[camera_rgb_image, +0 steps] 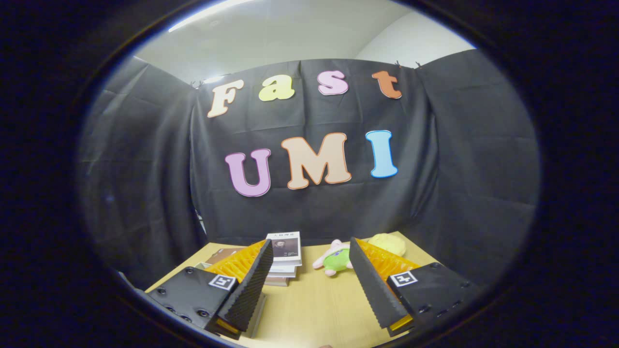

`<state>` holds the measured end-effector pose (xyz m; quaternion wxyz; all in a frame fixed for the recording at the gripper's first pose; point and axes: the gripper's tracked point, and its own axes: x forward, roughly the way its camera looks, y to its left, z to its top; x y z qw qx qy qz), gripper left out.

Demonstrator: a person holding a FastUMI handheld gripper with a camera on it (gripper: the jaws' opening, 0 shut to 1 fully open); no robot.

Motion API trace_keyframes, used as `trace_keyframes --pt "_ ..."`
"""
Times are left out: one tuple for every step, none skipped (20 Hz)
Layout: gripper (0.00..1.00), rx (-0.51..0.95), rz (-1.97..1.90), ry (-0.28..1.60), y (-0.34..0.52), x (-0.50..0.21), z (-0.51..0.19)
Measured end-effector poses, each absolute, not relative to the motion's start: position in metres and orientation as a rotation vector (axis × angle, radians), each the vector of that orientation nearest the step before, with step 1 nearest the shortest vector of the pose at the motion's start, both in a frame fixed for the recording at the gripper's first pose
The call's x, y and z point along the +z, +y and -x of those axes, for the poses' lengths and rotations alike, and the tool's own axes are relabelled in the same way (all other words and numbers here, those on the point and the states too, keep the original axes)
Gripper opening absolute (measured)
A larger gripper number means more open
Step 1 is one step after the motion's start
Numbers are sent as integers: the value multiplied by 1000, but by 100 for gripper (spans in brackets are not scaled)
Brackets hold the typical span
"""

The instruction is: Open the storage box then place both shoes into the box .Put the left shoe in first, then the right shoe, with the right side of both shoes facing outward in a uniform manner.

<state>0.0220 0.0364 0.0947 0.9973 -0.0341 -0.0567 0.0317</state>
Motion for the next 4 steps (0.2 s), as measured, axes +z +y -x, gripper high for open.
trace_keyframes --pt "99 51 83 -119 35 84 -27" --pt "99 38 97 -126 32 84 -28" --pt "99 27 103 -132 29 84 -30" --pt "99 21 100 -138 28 85 -31"
